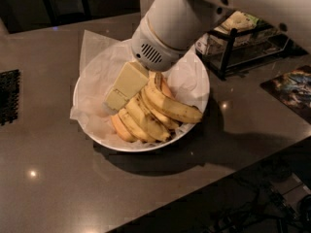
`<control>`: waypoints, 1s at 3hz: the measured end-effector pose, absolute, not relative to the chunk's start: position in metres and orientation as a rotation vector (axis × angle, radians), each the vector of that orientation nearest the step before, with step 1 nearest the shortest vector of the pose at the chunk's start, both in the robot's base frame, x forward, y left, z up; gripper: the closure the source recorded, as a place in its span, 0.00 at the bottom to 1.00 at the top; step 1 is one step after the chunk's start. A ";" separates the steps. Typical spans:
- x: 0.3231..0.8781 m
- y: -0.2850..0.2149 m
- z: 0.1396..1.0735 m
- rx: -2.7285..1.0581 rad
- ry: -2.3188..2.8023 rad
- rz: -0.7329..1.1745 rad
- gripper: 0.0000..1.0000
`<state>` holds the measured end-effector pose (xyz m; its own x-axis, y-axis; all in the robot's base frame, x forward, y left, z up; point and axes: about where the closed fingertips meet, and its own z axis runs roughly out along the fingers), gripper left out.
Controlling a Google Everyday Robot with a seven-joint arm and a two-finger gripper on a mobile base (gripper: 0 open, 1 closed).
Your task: Pick banana from white bowl
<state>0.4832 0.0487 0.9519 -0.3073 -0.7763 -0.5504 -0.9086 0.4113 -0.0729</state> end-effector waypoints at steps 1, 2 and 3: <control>0.488 0.047 0.940 -1.432 2.169 0.365 0.00; 0.490 0.051 0.927 -1.449 2.168 0.405 0.00; 0.491 0.056 0.915 -1.468 2.170 0.436 0.00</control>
Offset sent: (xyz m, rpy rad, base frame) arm 0.0128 0.0049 -0.0448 0.0399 0.0786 0.0442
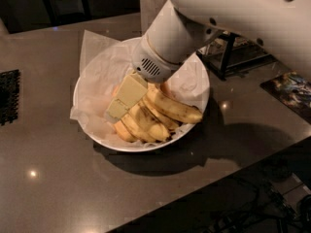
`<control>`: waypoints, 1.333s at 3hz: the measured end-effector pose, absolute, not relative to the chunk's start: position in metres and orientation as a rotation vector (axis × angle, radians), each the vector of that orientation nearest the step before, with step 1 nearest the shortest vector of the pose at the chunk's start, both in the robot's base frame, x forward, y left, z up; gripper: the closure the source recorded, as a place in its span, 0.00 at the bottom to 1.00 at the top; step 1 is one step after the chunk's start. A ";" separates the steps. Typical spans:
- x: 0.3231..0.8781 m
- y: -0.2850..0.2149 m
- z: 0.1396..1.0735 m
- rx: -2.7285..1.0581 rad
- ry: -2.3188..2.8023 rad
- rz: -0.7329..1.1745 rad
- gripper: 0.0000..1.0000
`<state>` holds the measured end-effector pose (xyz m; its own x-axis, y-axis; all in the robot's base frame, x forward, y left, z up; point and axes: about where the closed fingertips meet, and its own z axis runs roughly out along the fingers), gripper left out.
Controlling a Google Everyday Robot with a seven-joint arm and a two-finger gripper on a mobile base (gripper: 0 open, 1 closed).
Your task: Pick banana from white bowl
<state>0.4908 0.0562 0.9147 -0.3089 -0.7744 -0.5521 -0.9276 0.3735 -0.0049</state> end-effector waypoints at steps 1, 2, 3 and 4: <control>0.492 0.060 0.908 -1.481 2.170 0.447 0.00; 0.493 0.067 0.900 -1.496 2.172 0.454 0.00; 0.493 0.067 0.891 -1.494 2.197 0.452 0.00; 0.490 0.066 0.881 -1.485 2.230 0.452 0.00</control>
Offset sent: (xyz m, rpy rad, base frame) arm 0.0069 0.0166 -0.0287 -0.0082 0.0387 0.0322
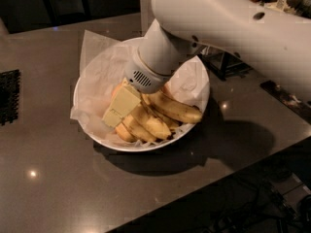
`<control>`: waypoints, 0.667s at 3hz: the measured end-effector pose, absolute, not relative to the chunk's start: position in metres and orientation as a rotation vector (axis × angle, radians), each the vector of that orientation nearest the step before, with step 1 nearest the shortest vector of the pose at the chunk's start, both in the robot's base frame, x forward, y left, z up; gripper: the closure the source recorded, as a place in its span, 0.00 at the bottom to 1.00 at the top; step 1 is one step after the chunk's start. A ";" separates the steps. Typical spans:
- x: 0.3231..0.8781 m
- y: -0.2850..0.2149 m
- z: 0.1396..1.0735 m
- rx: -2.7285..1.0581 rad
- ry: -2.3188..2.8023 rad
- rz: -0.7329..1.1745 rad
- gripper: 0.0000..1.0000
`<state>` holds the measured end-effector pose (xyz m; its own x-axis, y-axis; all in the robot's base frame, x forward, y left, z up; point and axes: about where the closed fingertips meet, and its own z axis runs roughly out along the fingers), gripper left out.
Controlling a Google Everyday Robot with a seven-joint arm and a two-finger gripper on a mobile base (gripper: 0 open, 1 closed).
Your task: Pick banana from white bowl
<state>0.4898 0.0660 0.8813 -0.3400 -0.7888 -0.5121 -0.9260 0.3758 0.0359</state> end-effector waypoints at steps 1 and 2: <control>0.490 0.066 0.881 -1.485 2.230 0.452 0.19; 0.490 0.066 0.881 -1.485 2.230 0.452 0.42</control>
Offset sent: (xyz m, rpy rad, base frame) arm 0.0000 0.0000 0.0000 0.0000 0.0000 0.0000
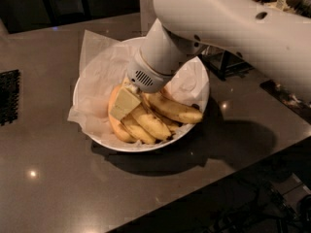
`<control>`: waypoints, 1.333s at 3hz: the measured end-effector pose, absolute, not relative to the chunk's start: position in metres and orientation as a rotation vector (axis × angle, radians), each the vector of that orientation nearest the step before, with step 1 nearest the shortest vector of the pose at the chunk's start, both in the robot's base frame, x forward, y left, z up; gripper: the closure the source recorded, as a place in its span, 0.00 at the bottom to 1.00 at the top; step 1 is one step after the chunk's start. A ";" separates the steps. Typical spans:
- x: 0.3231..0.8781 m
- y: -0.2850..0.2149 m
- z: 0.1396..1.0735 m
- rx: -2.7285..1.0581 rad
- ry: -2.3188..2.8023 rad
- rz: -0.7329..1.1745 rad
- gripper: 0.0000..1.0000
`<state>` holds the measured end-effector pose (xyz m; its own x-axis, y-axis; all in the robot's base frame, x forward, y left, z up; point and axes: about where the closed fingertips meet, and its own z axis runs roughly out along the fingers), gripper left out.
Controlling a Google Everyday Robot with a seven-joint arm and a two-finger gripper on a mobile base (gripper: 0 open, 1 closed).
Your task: Pick banana from white bowl
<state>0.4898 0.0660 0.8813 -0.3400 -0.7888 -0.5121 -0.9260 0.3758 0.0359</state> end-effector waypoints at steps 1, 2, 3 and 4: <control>0.490 0.066 0.881 -1.485 2.229 0.452 0.65; 0.490 0.066 0.885 -1.485 2.229 0.452 0.89; 0.488 0.060 0.915 -1.444 2.151 0.476 1.00; 0.482 0.053 0.948 -1.407 2.054 0.507 1.00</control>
Offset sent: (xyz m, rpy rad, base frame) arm -0.0001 -0.0072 0.0208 0.0663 -0.0243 -0.0109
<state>0.4825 0.0533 0.9476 -0.2653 -0.7041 -0.6587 -0.9298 0.3677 -0.0186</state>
